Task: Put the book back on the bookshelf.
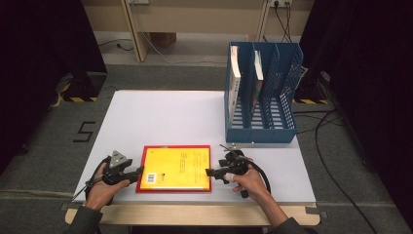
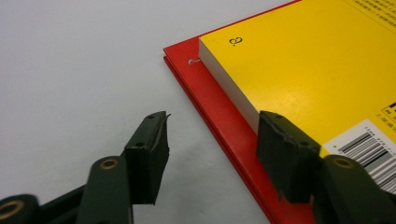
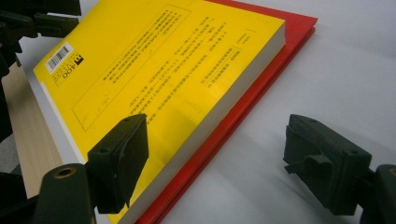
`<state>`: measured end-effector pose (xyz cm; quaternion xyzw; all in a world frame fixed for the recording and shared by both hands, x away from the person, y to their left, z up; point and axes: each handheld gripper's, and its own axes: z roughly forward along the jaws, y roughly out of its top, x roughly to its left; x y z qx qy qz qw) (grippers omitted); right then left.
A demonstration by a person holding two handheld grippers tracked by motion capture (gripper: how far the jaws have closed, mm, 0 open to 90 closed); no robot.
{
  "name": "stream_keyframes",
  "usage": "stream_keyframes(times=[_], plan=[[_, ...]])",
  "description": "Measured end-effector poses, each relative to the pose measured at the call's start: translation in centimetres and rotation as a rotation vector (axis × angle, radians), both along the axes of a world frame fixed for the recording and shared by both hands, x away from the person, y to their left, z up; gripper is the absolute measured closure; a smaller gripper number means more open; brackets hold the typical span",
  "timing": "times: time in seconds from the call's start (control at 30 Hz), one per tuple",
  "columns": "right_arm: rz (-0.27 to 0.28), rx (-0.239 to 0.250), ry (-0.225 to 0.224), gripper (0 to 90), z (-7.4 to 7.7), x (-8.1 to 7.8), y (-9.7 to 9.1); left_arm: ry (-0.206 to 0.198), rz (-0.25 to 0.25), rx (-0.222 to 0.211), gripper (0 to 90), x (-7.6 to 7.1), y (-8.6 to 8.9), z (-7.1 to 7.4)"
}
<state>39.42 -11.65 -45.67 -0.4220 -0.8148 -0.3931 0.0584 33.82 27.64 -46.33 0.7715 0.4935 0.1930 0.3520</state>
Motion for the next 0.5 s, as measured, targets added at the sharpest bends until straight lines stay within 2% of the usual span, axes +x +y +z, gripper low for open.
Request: stream_keyframes(times=[0.03,0.07,0.13,0.2,0.27,0.37,0.5], plan=[[0.002,0.004,0.002,22.8,-0.1,0.0,0.1,0.001,-0.007,-0.001,48.5,0.0,-0.2,0.0],[0.002,0.007,0.004,22.8,-0.1,0.1,0.1,0.008,-0.021,-0.014,43.9,-0.1,-0.4,-0.1],[0.004,0.011,0.008,22.9,-0.2,0.1,0.2,0.023,-0.069,-0.04,37.2,-0.2,-1.1,-0.2],[0.008,0.006,0.005,22.9,-0.3,0.1,0.2,0.013,-0.083,-0.02,25.8,-0.2,-1.8,-0.2],[0.0,-0.007,0.007,23.0,-0.3,0.2,0.2,0.009,-0.081,-0.005,24.3,-0.1,-1.9,-0.1],[-0.01,-0.004,0.021,23.0,-0.5,0.2,0.0,0.025,-0.076,-0.02,24.0,-0.1,-1.8,-0.2],[-0.015,0.008,0.031,23.2,-0.8,0.4,-0.1,0.03,-0.074,-0.015,22.6,0.0,-1.7,-0.3]])
